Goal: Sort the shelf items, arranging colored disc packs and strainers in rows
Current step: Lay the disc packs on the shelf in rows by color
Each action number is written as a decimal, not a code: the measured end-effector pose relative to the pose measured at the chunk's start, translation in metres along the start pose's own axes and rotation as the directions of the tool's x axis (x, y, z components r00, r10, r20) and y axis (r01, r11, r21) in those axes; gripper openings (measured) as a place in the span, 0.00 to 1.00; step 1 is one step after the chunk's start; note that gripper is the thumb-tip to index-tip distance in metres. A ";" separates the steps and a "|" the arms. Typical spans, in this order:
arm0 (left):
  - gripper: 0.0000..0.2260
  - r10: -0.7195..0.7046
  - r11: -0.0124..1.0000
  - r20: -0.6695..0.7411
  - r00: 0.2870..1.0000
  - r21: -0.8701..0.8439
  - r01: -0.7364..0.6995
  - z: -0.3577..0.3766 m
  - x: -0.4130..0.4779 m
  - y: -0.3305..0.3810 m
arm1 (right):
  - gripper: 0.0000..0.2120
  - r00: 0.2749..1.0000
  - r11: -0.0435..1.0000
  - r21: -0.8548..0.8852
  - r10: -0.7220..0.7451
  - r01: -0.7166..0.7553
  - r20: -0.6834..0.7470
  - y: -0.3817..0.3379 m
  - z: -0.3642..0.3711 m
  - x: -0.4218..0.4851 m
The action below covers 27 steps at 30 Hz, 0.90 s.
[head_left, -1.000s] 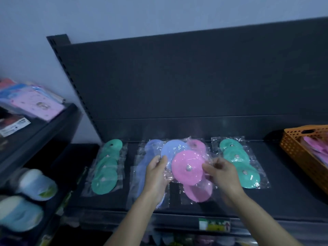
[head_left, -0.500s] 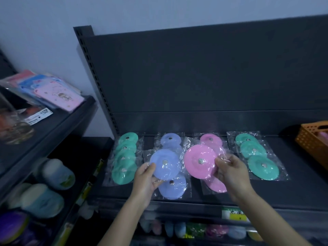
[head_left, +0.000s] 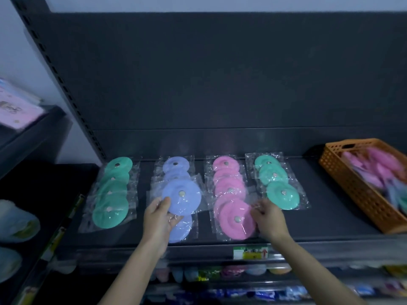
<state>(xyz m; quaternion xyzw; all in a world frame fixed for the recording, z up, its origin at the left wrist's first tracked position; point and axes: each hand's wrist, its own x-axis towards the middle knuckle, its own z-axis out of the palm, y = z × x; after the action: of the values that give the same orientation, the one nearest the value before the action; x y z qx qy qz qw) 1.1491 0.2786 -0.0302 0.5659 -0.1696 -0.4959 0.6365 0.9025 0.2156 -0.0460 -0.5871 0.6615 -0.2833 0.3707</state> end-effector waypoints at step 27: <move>0.05 -0.069 0.997 0.250 0.966 -0.015 0.075 0.093 0.012 -0.023 | 0.29 0.951 0.954 0.005 -0.300 0.301 0.079 -0.002 -0.030 0.018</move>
<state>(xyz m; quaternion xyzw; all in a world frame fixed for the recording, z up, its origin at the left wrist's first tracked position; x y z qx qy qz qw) 1.0724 0.2208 -0.0268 0.4972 -0.2217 -0.5878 0.5984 0.8782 0.1957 -0.0304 -0.6930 0.5503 -0.3108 0.3470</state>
